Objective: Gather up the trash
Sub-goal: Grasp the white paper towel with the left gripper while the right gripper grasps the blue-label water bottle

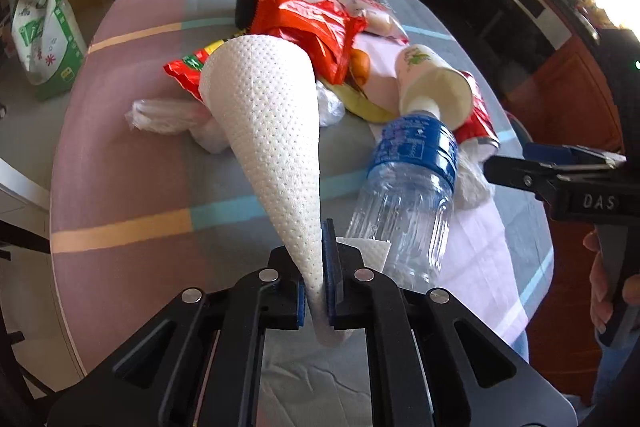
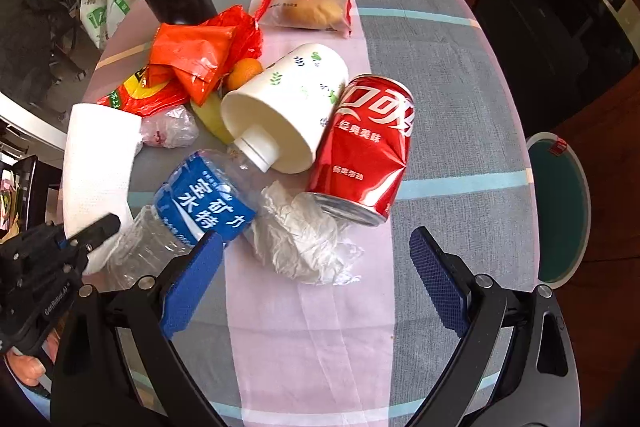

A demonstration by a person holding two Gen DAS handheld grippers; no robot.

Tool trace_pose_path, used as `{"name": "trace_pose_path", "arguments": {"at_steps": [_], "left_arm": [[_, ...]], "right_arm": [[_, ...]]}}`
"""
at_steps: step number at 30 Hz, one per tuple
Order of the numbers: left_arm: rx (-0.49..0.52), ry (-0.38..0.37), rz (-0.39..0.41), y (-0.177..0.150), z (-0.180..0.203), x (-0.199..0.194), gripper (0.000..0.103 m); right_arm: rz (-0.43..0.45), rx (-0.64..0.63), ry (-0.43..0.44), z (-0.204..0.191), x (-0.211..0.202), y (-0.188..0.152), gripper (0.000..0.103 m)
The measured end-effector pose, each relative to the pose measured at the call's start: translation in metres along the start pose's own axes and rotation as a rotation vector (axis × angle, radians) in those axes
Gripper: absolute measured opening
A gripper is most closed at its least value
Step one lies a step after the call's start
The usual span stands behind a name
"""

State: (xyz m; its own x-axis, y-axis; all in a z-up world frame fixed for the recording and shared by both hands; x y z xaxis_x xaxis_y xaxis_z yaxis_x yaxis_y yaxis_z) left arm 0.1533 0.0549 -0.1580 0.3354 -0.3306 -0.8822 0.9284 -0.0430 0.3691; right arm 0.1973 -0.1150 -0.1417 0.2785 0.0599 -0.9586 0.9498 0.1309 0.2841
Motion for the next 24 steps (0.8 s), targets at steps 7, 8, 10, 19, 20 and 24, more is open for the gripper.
{"name": "trace_pose_path", "arguments": {"at_steps": [7, 8, 10, 19, 20, 24], "left_arm": [[0.018, -0.127, -0.078, -0.039, 0.026, 0.009, 0.008], [0.014, -0.137, -0.083, -0.042, 0.028, 0.01, 0.008], [0.004, -0.147, -0.085, -0.046, 0.029, 0.011, 0.008], [-0.073, -0.123, -0.071, -0.05, 0.009, 0.01, 0.008], [-0.078, -0.123, -0.069, -0.05, 0.009, 0.01, 0.008], [-0.085, -0.115, -0.059, -0.048, 0.011, 0.007, 0.008]], "right_arm": [[0.0, -0.026, 0.041, -0.032, 0.004, -0.009, 0.09], [0.004, -0.03, 0.043, -0.035, 0.005, -0.01, 0.09], [0.016, -0.035, 0.05, -0.04, 0.007, -0.011, 0.09], [0.013, -0.056, 0.13, -0.065, 0.014, -0.016, 0.071], [0.006, -0.058, 0.141, -0.069, 0.017, -0.016, 0.071], [-0.032, -0.062, 0.161, -0.075, 0.033, -0.019, 0.064]]}}
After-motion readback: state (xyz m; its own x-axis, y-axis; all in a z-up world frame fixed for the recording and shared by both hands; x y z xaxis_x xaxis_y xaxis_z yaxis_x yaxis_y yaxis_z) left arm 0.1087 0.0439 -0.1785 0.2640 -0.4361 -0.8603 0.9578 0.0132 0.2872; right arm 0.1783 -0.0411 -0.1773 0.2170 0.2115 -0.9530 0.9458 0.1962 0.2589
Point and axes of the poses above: each gripper's, at about its wrist camera, not at the fingertips, and x roughly the way its jaws point, z to its right, y to its top, the point moved 9 cm from there along x, roughly the way its jaws point, and after that the axes turned 4 degrees about -x, right-handed, at the moved point
